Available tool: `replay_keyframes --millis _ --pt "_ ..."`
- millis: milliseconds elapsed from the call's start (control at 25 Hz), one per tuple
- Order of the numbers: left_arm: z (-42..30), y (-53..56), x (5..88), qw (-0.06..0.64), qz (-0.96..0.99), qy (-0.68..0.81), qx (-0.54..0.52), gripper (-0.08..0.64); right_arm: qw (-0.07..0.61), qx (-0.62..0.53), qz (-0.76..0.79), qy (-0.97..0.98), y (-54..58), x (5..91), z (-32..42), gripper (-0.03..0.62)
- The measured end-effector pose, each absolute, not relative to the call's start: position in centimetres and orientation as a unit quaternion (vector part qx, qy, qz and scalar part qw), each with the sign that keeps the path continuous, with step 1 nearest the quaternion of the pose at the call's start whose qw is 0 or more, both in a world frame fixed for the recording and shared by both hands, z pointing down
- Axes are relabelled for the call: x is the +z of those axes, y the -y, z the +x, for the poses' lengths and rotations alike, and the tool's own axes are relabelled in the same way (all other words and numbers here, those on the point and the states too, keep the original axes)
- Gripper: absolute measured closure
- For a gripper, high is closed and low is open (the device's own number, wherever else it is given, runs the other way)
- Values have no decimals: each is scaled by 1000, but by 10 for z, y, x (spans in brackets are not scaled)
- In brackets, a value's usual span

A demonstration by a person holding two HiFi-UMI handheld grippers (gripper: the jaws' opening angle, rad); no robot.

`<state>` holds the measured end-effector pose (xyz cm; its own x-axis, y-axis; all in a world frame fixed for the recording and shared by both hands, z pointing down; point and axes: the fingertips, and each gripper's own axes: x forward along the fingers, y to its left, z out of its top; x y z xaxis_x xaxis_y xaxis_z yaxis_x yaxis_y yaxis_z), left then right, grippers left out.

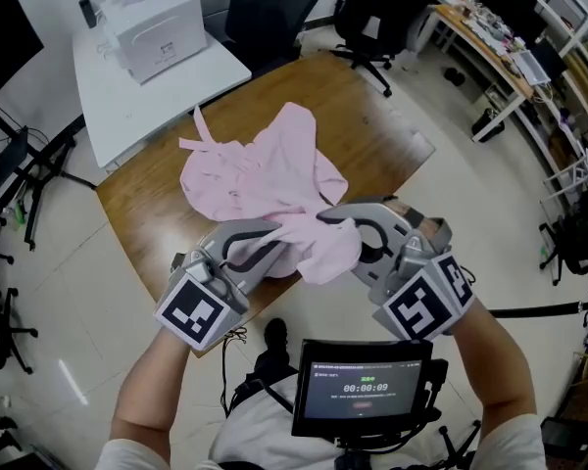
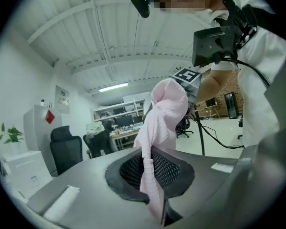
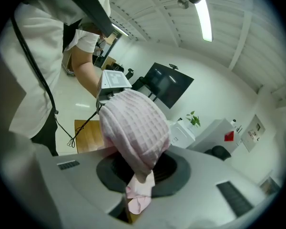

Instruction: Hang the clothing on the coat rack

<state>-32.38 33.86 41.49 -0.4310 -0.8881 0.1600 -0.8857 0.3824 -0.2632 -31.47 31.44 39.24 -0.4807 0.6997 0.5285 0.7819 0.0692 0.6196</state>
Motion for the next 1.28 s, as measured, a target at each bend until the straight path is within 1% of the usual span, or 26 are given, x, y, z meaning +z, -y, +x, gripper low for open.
replay_keyframes --millis 160,280,360,480,600,720,880,1040,1280 --pt "-328 -363 393 35 -465 -865 -186 540 52 -454 -472 754 -298 394 -324 525" --pt "-329 -386 376 60 -411 -888 -197 540 56 -429 -442 786 -297 385 -334 535" --pt "-329 -400 368 68 -388 -901 -181 540 56 -403 -424 809 -291 379 -343 551" --pt "-335 -413 359 70 -377 -912 -148 540 51 -358 -403 841 -282 365 -354 558" --pt "-342 -411 350 74 -385 -913 -113 540 49 -341 -386 856 -278 353 -359 558" --pt "-351 -404 332 89 -396 -911 -74 540 36 -335 -365 868 -274 336 -363 560" --pt "-362 -383 301 122 -418 -899 -40 540 36 -299 -324 897 -252 311 -366 560" --pt "-366 -350 276 148 -438 -886 -21 540 21 -274 -284 919 -219 286 -361 560" --pt "-360 -289 245 171 -479 -861 -21 540 -8 -262 -232 937 -166 256 -340 561"
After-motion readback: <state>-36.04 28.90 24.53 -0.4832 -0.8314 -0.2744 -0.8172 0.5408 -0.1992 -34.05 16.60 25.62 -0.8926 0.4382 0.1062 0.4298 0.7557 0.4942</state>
